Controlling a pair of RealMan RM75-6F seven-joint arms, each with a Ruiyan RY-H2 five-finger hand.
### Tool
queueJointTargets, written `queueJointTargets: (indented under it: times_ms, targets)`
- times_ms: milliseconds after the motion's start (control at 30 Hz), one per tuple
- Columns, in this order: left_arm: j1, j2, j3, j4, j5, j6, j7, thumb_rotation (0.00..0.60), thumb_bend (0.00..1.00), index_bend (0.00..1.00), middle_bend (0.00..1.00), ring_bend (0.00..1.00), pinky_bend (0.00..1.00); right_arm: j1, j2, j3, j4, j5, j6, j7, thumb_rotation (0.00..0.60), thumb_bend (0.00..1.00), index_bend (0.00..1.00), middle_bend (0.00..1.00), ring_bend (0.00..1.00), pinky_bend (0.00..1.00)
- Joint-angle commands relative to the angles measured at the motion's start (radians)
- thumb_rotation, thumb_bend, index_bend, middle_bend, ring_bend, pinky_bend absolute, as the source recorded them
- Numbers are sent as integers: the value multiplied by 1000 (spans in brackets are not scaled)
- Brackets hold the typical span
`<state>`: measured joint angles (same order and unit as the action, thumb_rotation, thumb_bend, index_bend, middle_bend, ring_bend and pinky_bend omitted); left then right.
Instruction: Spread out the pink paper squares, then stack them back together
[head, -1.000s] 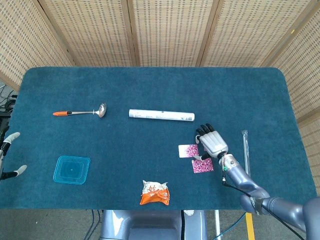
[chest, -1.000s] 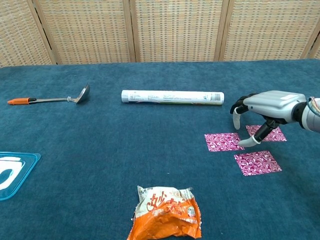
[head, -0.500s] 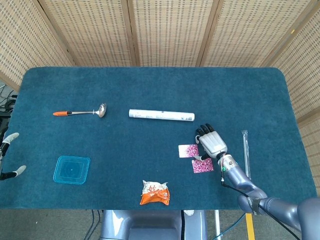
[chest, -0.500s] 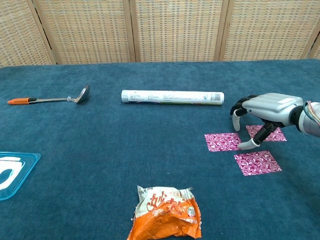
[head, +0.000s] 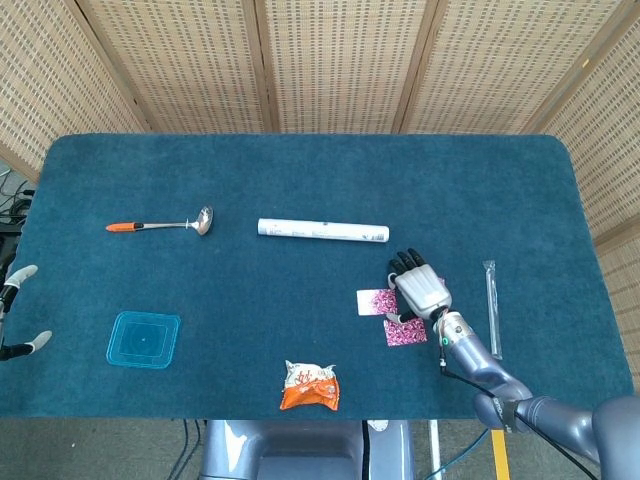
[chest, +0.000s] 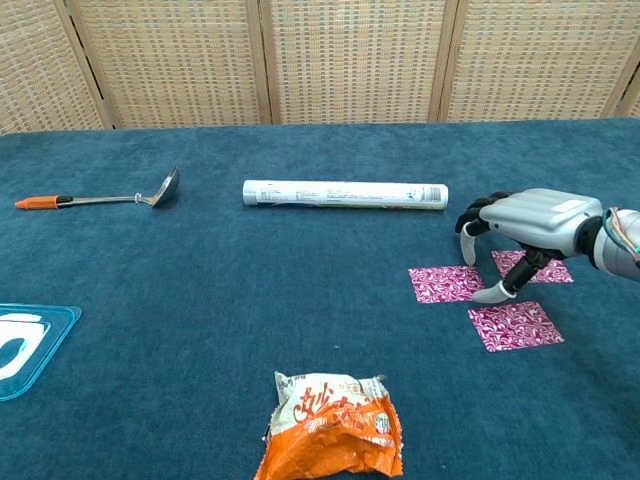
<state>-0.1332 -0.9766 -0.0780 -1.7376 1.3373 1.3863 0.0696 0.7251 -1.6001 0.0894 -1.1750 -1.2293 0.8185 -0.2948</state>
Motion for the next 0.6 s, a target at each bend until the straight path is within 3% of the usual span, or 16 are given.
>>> queueJointTargets:
  times_ms: [33,600]
  targets:
    - [1,0,0,1,-1,0,-1,596,120,148,0,0,0,0,-3,-1,2,-1,0,-3,372,260,373,166,0,0]
    - [3,3,-3,1,1,6,-5,595,120,148,0,0,0,4,-18,5,14,-8,7,-7,370,260,373,166,0,0]
